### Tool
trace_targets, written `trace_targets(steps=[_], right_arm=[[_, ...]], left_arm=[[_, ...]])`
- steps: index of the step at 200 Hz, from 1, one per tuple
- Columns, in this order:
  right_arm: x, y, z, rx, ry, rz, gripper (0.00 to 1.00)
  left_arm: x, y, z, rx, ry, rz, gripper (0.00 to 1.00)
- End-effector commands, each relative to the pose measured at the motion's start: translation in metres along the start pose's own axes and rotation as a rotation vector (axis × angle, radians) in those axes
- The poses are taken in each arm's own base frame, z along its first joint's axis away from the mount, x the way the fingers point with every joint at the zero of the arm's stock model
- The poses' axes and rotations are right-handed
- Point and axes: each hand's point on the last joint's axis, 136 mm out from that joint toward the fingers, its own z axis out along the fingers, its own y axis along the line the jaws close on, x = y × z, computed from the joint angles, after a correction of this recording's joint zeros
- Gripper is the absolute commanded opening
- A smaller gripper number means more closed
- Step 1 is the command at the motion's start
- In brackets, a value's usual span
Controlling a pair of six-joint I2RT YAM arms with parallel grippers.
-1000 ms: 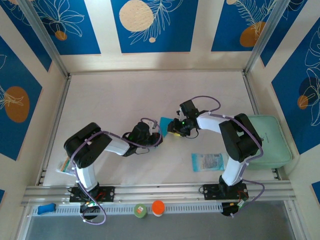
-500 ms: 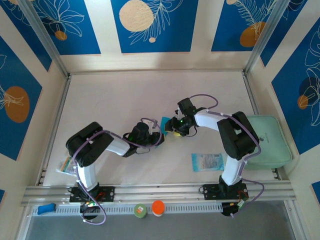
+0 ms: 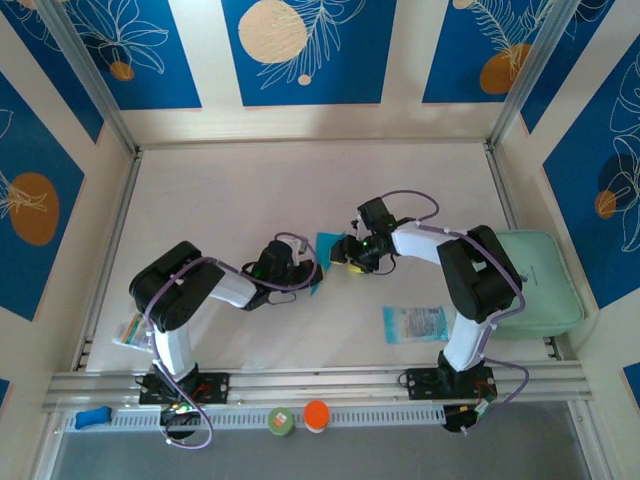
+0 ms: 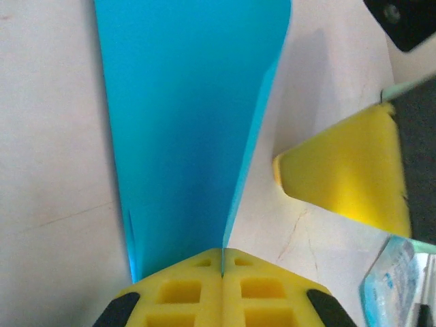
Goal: Fold a paper plane with a square sheet of paper (pick it up from the middle)
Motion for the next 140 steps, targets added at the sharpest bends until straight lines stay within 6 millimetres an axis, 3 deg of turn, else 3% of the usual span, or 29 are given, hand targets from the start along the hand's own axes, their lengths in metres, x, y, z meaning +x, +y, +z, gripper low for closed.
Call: trace_targets(steps=[1, 70, 140], right_arm=[[-0.006, 0.003, -0.010, -0.089, -0.039, -0.062, 0.57], [-0.013, 0.024, -0.017, -0.101, -0.047, -0.210, 0.56], [-0.016, 0.028, 0.011, -0.012, 0.017, -0.222, 0.58]], left_arm=[[0.010, 0.016, -0.003, -0.048, 0.075, -0.135, 0.02], [0.007, 0.009, -0.001, 0.015, 0.119, -0.277, 0.00], [0.006, 0.010, -0.002, 0.021, 0.126, -0.300, 0.00]])
